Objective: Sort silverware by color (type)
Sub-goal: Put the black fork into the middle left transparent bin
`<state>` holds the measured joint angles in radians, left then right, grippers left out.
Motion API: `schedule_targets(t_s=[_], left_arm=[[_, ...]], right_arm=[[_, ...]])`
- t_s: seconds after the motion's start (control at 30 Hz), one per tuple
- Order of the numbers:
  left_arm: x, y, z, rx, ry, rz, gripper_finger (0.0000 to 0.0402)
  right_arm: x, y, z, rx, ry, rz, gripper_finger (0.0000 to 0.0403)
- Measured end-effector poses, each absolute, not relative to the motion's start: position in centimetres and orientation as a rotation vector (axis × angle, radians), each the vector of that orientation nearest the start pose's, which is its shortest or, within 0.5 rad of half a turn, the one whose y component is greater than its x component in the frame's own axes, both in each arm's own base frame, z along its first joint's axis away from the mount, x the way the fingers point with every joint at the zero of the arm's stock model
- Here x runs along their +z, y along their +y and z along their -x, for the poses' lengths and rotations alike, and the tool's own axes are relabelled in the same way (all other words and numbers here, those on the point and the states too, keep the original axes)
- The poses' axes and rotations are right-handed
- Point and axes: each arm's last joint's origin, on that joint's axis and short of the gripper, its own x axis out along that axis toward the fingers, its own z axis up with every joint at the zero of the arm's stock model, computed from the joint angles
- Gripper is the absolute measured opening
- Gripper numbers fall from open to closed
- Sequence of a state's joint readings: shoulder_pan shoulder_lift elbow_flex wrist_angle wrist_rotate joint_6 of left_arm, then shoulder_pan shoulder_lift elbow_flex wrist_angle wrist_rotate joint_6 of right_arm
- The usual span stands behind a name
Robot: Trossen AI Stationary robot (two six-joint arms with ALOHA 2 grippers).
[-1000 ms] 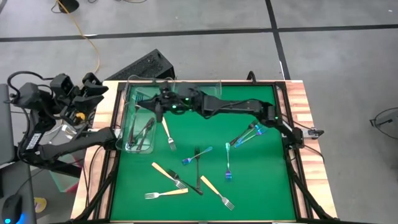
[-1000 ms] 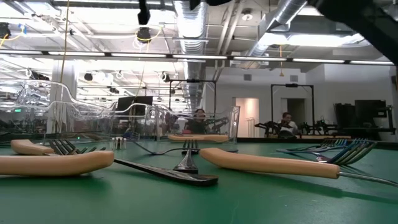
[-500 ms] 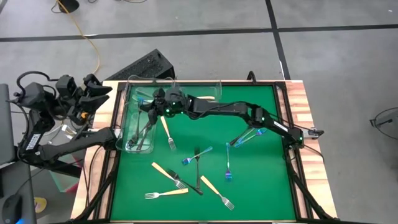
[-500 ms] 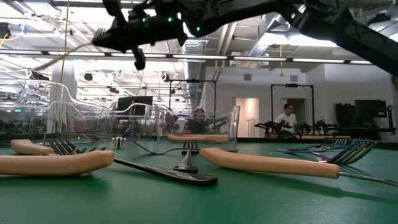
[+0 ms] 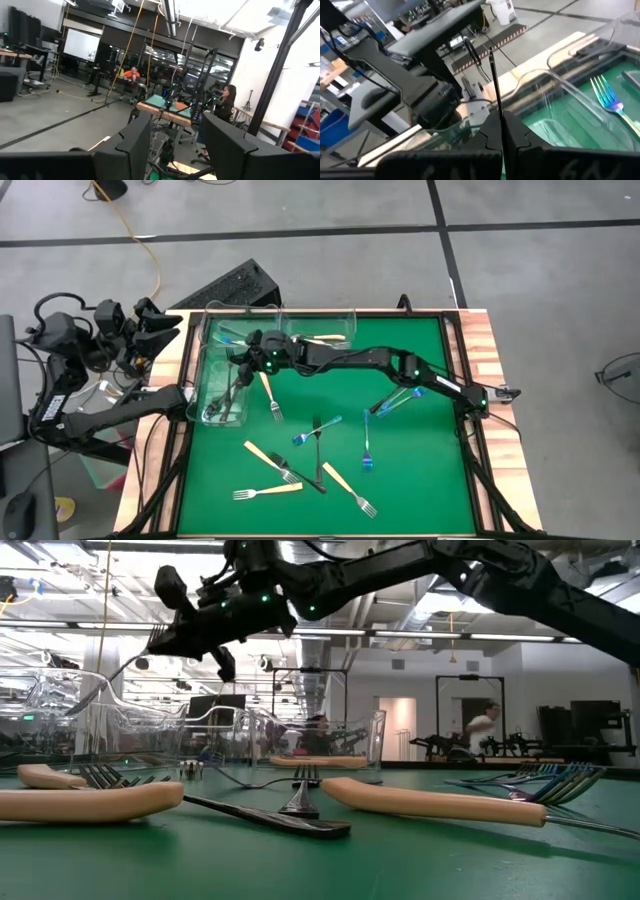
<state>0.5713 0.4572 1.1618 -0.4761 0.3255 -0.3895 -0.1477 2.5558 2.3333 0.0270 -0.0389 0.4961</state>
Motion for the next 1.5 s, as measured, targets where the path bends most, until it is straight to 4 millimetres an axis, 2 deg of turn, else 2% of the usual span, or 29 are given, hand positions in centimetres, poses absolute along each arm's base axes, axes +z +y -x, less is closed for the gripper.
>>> schedule_targets(t_s=[0.23,0.4,0.9,1.1,1.5], left_arm=[[44.3,0.7,-2.5,0.258,-0.232,0.293,0.016],[44.3,0.8,-2.5,0.3,-0.236,0.277,0.016],[43.7,1.0,-2.5,0.37,-0.189,0.279,0.016],[43.7,1.0,-2.5,0.379,-0.185,0.254,0.016],[43.4,1.0,-2.5,0.386,-0.151,0.266,0.016]], right_arm=[[21.5,-8.8,-58.5,-0.176,0.19,-0.503,0.0006],[20.8,-9.4,-58.5,-0.19,0.202,-0.515,0.0006],[20.0,-9.4,-58.4,-0.201,0.263,-0.487,0.0024],[20.1,-9.3,-58.5,-0.17,0.266,-0.464,0.0069],[21.1,-9.4,-58.5,-0.113,0.245,-0.458,0.021]])
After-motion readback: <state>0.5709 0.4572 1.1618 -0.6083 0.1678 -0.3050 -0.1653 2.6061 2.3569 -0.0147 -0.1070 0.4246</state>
